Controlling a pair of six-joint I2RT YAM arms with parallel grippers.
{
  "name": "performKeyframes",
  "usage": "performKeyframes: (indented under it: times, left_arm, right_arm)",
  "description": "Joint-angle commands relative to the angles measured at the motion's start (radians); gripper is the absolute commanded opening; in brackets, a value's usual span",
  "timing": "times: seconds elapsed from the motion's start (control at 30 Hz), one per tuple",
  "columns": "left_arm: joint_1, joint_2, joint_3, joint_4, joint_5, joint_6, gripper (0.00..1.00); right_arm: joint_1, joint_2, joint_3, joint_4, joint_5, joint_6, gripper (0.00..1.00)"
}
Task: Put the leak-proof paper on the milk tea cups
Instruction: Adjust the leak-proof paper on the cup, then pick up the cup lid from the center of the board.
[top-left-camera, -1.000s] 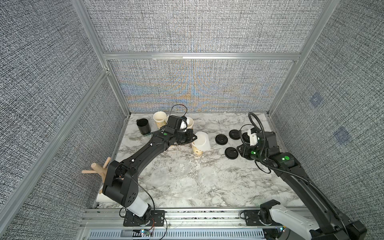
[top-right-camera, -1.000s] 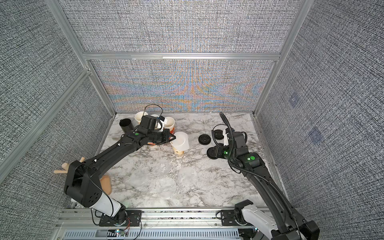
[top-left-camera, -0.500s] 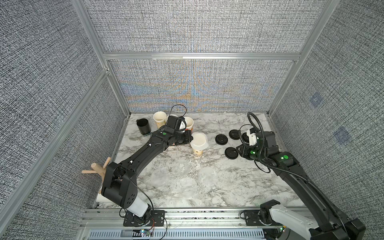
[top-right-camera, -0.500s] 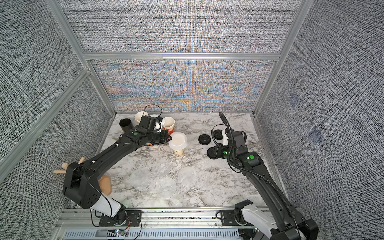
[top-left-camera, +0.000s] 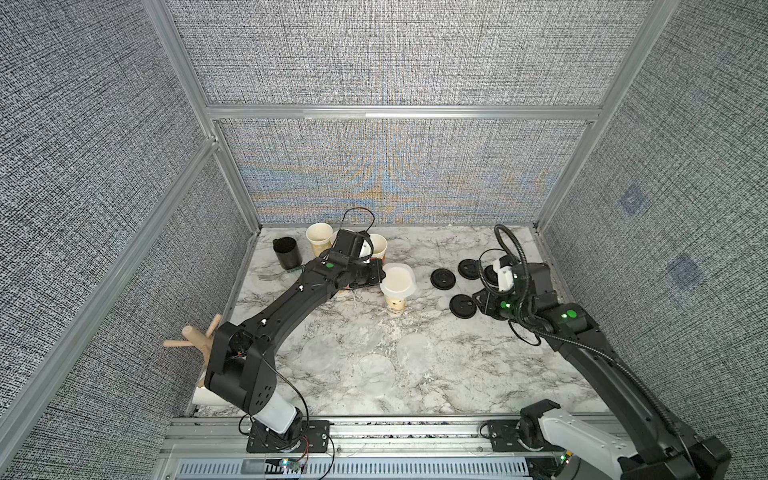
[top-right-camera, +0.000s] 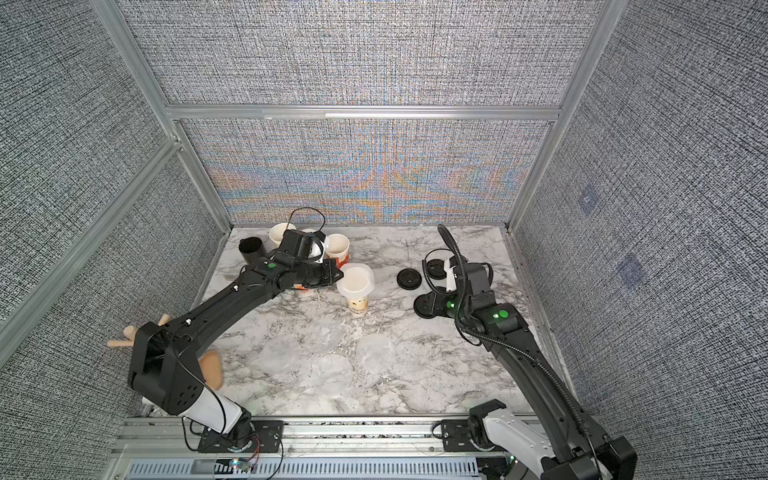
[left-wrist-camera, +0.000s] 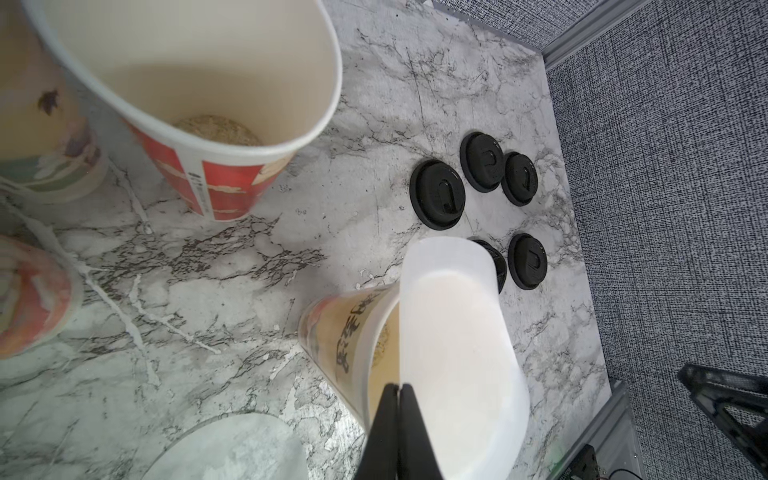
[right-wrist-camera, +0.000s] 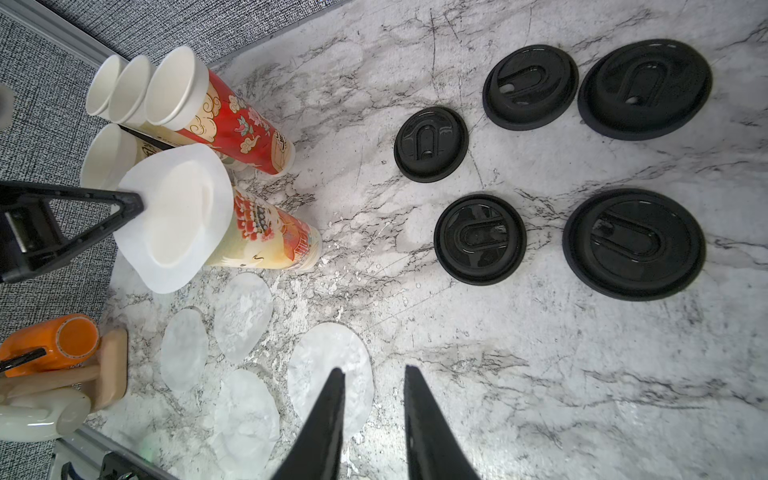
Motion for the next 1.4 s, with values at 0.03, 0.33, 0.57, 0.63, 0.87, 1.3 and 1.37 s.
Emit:
performKeyframes:
  times: [0.03, 0.33, 0.57, 0.63, 0.87, 1.3, 1.37]
  left_arm:
    - [0.0, -0.003, 0.005, -0.012, -0.009, 0.015, 0.1]
    - [0.001, 0.001, 0.005, -0.018, -0.018, 0.023, 0.2]
    - [0.001, -0.004, 0.013, -0.028, -0.046, 0.03, 0.24]
    - [0.0, -0.004, 0.018, -0.036, -0.053, 0.035, 0.25]
    - [0.001, -0.011, 0.034, -0.052, -0.082, 0.044, 0.47]
    - [0.002, -0.205, 0.032, -0.125, -0.243, 0.116, 0.85]
    - [0.002, -0.261, -0.011, -0.122, -0.272, 0.135, 0.85]
  right_arm:
    - [0.002, 0.007, 0.002, 0.027, -0.003, -0.007, 0.28]
    - [0.001, 0.006, 0.003, 0.025, -0.003, -0.009, 0.28]
    - [0.001, 0.004, 0.001, 0.023, -0.003, -0.007, 0.28]
    - [0.001, 0.005, 0.002, 0.022, -0.003, -0.007, 0.28]
    - [0.002, 0.016, -0.001, 0.009, 0.024, 0.006, 0.36]
    - [-0.018, 0.378, 0.02, 0.058, 0.179, 0.047, 0.81]
    - [-0.017, 0.469, 0.054, 0.072, 0.2, 0.051, 0.81]
